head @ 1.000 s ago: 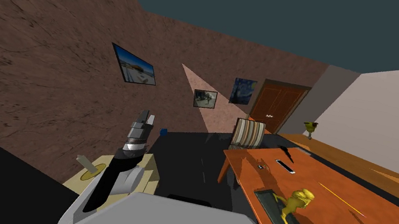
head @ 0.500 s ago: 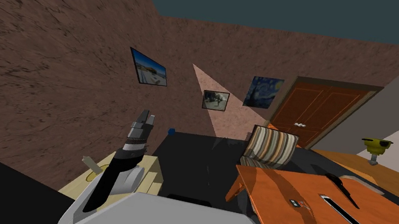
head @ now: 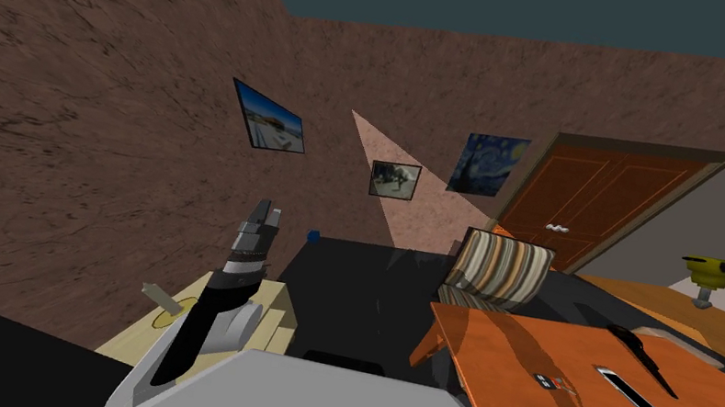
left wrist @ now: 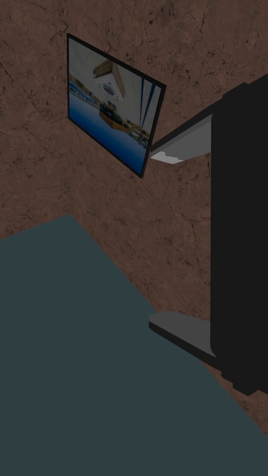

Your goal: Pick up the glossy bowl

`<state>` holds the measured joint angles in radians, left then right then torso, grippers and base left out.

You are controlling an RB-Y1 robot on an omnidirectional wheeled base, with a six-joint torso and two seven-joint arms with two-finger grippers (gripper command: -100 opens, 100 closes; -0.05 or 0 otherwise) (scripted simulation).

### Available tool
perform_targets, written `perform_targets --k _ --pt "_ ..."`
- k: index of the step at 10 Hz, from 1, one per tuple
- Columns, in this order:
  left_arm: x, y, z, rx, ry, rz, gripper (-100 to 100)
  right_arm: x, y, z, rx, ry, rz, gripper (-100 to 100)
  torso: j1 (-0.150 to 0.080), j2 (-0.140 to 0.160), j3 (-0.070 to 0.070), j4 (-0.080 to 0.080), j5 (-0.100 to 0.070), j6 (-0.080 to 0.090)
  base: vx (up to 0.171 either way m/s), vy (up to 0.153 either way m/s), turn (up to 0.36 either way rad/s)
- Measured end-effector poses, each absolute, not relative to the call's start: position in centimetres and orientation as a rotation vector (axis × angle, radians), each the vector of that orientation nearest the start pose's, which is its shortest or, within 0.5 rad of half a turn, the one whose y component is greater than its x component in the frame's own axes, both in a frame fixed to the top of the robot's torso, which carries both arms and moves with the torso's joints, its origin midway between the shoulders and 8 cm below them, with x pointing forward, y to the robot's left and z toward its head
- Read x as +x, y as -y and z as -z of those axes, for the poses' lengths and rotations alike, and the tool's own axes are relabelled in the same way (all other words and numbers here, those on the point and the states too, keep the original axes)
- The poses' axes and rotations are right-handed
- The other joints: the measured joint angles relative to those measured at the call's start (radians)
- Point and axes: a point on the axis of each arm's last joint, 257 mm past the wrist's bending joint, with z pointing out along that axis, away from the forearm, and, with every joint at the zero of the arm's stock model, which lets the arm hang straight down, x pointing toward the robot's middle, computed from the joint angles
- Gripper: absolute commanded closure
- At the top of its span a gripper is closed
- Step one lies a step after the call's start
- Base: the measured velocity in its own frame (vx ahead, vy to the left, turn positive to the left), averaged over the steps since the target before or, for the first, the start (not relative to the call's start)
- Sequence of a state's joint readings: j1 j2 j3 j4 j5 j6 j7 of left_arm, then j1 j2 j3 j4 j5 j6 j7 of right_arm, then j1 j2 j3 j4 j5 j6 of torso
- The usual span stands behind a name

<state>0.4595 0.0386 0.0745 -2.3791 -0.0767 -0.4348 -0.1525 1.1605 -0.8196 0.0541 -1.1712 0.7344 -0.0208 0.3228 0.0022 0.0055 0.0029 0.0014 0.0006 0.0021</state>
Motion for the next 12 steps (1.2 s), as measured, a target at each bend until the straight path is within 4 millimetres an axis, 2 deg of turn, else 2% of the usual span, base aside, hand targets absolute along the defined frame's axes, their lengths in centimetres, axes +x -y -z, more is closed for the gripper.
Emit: perform_targets --k 1,2,6,7,8,11,12 --pt "33.4 -28.2 -6.9 -0.462 -0.658 1.061 0 -22.6 62.2 45.4 0.086 -3.011 0.705 -100 0.000 0.000 0.000 0.000 0.000 0.000 -0.010 -0.027 0.012" --pt "33.4 -28.2 -6.9 -0.462 -0.658 1.061 0 -22.6 62.2 45.5 0.085 -3.012 0.705 100 0.002 -0.001 0.000 0.000 0.000 0.000 -0.002 -0.005 -0.001" --pt "33.4 -28.2 -6.9 -0.462 -0.658 1.061 0 -22.6 62.1 45.5 0.085 -3.012 0.701 100 0.005 -0.002 -0.001 -0.001 0.002 0.000 0.000 0.000 0.000" --pt "33.4 -28.2 -6.9 -0.462 -0.658 1.061 0 -22.6 62.1 45.5 0.085 -3.012 0.700 0 0.006 -0.002 -0.001 -0.001 0.003 0.000 0.000 0.000 0.000" --pt "33.4 -28.2 -6.9 -0.462 -0.658 1.061 0 -22.6 62.1 45.5 0.085 -3.012 0.700 100 0.006 -0.002 -0.002 -0.001 0.003 0.000 0.018 0.036 -0.073" --pt "33.4 -28.2 -6.9 -0.462 -0.658 1.061 0 -22.8 62.9 43.6 0.062 -3.008 0.711 100 0.014 -0.005 -0.003 -0.002 0.007 0.001 0.027 0.057 -0.053" --pt "33.4 -28.2 -6.9 -0.462 -0.658 1.061 0 -22.8 62.8 43.5 0.062 -3.008 0.709 0 0.012 -0.004 -0.003 -0.002 0.007 0.000 0.002 0.007 0.001"
